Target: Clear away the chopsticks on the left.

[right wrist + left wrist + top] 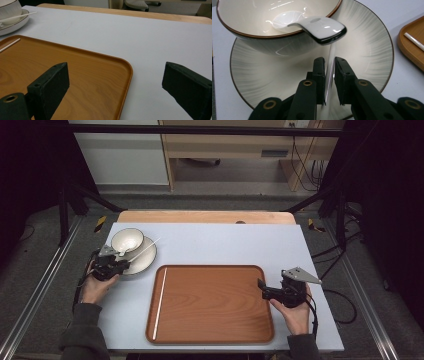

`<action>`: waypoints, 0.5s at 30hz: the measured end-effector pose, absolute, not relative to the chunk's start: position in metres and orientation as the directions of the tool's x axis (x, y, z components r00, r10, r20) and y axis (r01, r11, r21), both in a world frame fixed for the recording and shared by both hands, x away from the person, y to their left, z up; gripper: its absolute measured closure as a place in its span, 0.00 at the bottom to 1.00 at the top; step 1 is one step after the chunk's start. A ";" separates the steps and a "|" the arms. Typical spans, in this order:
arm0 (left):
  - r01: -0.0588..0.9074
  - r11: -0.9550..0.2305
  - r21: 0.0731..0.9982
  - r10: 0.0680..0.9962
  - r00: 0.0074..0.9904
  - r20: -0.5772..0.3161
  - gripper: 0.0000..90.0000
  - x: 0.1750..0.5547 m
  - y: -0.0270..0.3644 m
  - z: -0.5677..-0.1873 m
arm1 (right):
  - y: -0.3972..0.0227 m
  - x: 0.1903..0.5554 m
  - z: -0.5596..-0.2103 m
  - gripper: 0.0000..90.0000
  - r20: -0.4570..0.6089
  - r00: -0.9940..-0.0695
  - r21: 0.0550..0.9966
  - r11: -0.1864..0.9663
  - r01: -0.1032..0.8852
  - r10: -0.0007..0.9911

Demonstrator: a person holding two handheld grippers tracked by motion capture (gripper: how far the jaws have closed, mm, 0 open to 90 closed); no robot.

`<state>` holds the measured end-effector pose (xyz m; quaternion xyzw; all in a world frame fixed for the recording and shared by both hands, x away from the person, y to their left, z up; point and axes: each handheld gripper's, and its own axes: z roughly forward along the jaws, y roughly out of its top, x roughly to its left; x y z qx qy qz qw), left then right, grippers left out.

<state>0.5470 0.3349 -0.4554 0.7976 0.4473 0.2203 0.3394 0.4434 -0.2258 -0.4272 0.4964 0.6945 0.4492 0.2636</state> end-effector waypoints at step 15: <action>0.595 -0.349 0.724 0.866 0.501 0.005 0.93 0.541 0.327 -0.453 | -0.224 0.443 -0.427 0.08 0.077 -0.370 0.885 0.108 0.453 0.926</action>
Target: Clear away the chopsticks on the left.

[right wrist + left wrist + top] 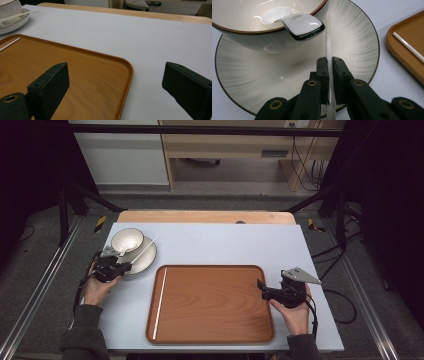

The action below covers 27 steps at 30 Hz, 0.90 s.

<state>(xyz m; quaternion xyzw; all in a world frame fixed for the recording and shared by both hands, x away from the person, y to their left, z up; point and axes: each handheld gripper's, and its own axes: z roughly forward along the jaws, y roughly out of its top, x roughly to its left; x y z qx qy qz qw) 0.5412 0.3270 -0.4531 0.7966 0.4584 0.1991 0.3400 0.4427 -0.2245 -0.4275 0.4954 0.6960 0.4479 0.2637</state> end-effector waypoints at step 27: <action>0.546 -0.264 0.795 0.890 0.456 -0.017 0.94 0.495 0.310 -0.423 | -0.229 0.441 -0.425 0.08 0.085 -0.362 0.889 0.094 0.447 0.928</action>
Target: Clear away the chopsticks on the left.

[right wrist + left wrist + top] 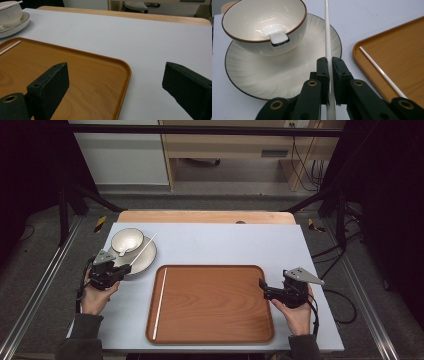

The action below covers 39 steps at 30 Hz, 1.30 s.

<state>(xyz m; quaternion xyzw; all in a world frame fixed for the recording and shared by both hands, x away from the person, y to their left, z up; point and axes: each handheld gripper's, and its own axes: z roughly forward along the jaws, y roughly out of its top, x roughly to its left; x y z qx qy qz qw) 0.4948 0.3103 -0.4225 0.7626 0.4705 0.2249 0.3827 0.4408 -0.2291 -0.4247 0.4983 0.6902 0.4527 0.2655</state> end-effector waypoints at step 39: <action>0.497 0.046 0.866 0.957 0.225 -0.181 0.94 0.405 0.238 -0.434 | -0.229 0.438 -0.421 0.08 0.107 -0.369 0.898 0.070 0.435 0.923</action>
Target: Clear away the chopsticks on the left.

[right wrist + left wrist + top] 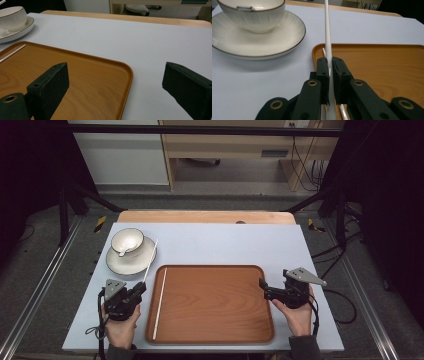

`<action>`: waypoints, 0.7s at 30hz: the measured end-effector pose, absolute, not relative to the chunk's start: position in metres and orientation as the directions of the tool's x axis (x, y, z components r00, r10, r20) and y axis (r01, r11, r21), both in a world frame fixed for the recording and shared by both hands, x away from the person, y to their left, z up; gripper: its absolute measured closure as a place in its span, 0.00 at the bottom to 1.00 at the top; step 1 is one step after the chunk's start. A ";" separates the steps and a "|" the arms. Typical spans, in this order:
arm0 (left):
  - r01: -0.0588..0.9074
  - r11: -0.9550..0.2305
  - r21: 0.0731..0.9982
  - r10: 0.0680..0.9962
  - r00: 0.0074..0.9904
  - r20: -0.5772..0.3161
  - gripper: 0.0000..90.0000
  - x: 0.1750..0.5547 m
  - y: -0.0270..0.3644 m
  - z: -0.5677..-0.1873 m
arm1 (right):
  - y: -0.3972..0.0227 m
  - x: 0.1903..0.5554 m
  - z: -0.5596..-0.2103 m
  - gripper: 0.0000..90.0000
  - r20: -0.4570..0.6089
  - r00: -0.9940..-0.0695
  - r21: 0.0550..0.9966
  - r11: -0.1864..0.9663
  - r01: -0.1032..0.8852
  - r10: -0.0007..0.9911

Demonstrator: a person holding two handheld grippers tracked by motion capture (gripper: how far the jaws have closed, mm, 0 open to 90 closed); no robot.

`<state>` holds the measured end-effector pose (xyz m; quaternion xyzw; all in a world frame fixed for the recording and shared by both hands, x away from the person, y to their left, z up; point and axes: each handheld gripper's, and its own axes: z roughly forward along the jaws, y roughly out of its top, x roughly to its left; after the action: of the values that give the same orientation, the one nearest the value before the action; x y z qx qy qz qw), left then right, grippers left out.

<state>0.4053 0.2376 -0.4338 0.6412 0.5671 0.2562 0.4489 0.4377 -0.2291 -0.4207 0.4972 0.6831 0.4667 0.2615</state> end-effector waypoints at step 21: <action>0.503 0.118 0.856 0.952 0.186 -0.241 0.94 0.374 0.207 -0.465 | -0.226 0.440 -0.424 0.08 0.099 -0.376 0.892 0.085 0.443 0.921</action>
<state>0.3741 0.2074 -0.4651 0.6174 0.5893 0.2442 0.4603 0.4398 -0.2256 -0.4239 0.4946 0.6896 0.4612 0.2590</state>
